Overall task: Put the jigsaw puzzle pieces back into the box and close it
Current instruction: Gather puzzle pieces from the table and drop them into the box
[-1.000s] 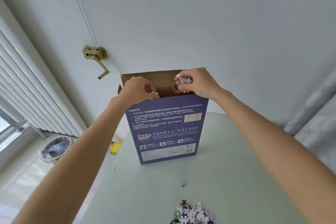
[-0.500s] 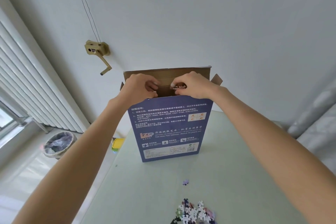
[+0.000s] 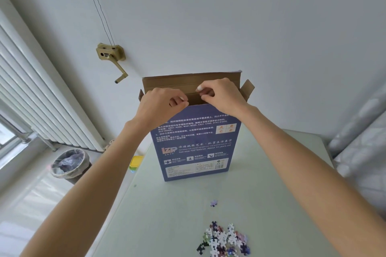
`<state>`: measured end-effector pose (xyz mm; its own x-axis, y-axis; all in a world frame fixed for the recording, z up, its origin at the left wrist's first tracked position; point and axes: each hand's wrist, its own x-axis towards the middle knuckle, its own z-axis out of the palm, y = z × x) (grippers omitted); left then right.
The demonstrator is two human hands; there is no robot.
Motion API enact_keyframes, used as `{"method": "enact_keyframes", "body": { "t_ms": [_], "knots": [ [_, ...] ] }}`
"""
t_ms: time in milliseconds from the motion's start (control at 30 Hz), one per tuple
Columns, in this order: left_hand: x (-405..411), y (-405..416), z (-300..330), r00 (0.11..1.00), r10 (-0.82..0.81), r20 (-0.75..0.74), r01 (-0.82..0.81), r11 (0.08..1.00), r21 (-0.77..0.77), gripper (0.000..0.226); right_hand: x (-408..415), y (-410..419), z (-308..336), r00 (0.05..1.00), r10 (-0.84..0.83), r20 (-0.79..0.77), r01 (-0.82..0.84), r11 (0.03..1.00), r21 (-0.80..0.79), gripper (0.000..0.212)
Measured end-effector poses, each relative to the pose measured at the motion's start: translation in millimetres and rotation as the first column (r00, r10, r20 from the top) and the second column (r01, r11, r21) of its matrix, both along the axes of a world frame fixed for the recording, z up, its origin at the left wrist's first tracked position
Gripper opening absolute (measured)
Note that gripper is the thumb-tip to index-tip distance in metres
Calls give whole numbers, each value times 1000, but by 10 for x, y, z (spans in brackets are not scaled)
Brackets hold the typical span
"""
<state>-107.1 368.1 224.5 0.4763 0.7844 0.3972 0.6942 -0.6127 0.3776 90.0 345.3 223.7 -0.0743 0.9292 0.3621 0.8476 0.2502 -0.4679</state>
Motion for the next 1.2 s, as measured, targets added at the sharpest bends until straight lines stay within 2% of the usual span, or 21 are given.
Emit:
{"method": "enact_keyframes", "body": {
  "t_ms": [100,167,233,300,367,433,533,600,700,833,867,933,1033,1133,1200],
  "knots": [
    [-35,-49,-36,1000,-9,15,8,997,72,9,-40,-138,-24,993,22,-113,5,972,233,13],
    [-45,-150,-78,999,-22,29,15,979,203,11,-66,-360,-90,984,42,-170,25,927,374,11],
    [-42,-340,-173,999,-33,34,20,942,335,13,-71,-675,-267,980,25,-196,61,906,419,11],
    [-32,-568,-336,995,-81,61,51,921,385,14,-49,-1011,-547,981,-12,-193,89,912,400,11],
    [-24,-829,-615,984,-146,99,102,930,353,15,-13,-1377,-939,978,-59,-200,122,940,318,11],
    [-18,-1109,-986,980,-163,111,135,965,226,16,43,-1764,-1373,969,-131,-209,167,972,167,13],
    [30,-1430,-1542,991,-132,18,134,986,-102,17,143,-2324,-1933,956,-233,-178,216,970,-109,15],
    [78,-1622,-1953,981,-144,-127,92,933,-348,23,190,-2730,-2231,938,-322,-127,282,924,-260,16],
    [133,-2016,-2504,952,-179,-250,9,829,-560,36,282,-3372,-2612,879,-477,5,425,777,-463,18],
    [104,-2542,-2868,953,-99,-287,-109,770,-628,53,272,-4077,-2917,748,-629,213,565,435,-701,32],
    [83,-2637,-2911,949,-81,-305,-137,765,-630,60,226,-4198,-2975,729,-649,218,565,389,-728,35],
    [16,-2778,-2972,937,-52,-347,-193,749,-634,73,75,-4319,-3068,729,-664,164,533,401,-745,38],
    [-111,-2922,-3043,910,-30,-413,-276,698,-661,89,-179,-4163,-3118,768,-640,28,462,523,-716,43],
    [-204,-3074,-3096,920,-19,-391,-294,623,-724,96,-430,-3825,-3135,821,-560,-111,338,634,-695,50],
    [-177,-3149,-3128,935,-9,-354,-276,609,-744,99,-550,-3640,-3150,864,-482,-147,260,676,-689,54]
  ]
}}
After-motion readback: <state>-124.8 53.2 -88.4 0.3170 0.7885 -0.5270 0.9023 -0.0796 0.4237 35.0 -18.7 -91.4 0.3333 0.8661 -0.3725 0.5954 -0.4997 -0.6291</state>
